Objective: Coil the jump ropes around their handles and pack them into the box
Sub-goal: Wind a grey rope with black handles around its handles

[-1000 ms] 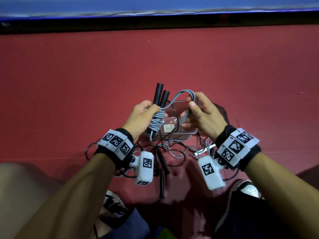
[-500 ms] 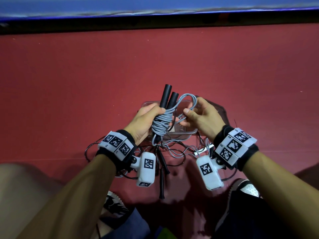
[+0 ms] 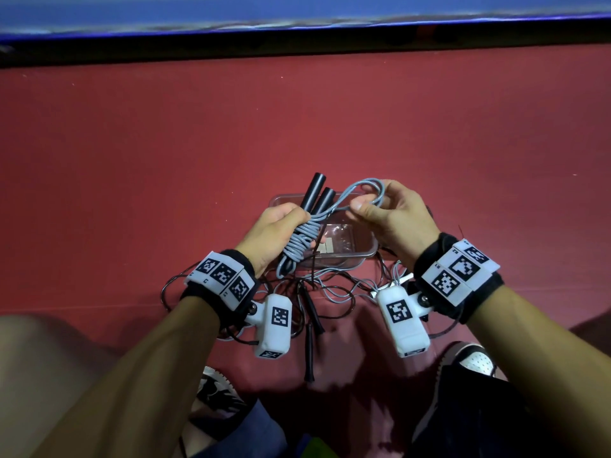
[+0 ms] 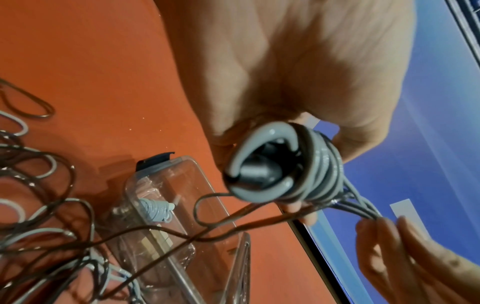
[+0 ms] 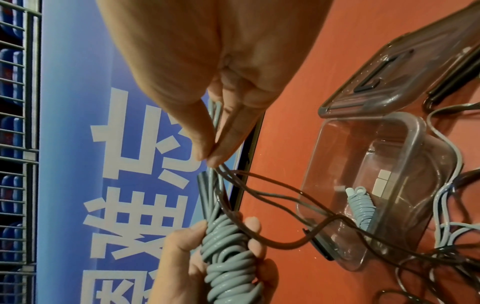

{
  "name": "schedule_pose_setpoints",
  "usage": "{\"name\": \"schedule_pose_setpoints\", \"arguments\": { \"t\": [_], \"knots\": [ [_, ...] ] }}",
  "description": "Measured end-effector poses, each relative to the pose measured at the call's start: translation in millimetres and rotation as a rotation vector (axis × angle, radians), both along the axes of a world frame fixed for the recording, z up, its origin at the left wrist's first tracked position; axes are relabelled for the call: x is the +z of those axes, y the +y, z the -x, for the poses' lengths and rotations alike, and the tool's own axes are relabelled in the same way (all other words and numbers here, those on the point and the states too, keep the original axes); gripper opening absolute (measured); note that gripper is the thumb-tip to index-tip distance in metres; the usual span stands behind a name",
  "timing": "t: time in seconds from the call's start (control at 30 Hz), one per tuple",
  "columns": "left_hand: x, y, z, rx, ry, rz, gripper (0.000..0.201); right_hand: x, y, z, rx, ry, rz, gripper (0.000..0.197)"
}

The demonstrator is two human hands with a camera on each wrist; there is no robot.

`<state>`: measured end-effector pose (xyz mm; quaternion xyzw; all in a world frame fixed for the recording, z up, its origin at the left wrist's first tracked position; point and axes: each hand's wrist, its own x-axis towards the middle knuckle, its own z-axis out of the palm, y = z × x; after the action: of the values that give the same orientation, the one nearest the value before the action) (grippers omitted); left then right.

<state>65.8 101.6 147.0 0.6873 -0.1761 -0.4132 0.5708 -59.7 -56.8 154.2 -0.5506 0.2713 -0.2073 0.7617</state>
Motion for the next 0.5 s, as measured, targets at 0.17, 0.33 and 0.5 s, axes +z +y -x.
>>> {"name": "schedule_pose_setpoints", "arguments": {
  "t": [0.17,0.33,0.5],
  "knots": [
    [-2.4,2.2,-4.0,0.021,-0.083,-0.070,0.016,4.2,1.4,1.9,-0.004,-0.043,0.020,0.027],
    [-4.9,3.3,-5.8,0.045,-0.096,-0.102,0.020,2.2,1.9,1.0,0.082,-0.044,0.055,0.028],
    [-4.5,5.5,-7.3,0.096,-0.102,-0.124,0.061,-4.3,0.4,2.1,0.114,0.083,0.364,0.031]
  ]
}}
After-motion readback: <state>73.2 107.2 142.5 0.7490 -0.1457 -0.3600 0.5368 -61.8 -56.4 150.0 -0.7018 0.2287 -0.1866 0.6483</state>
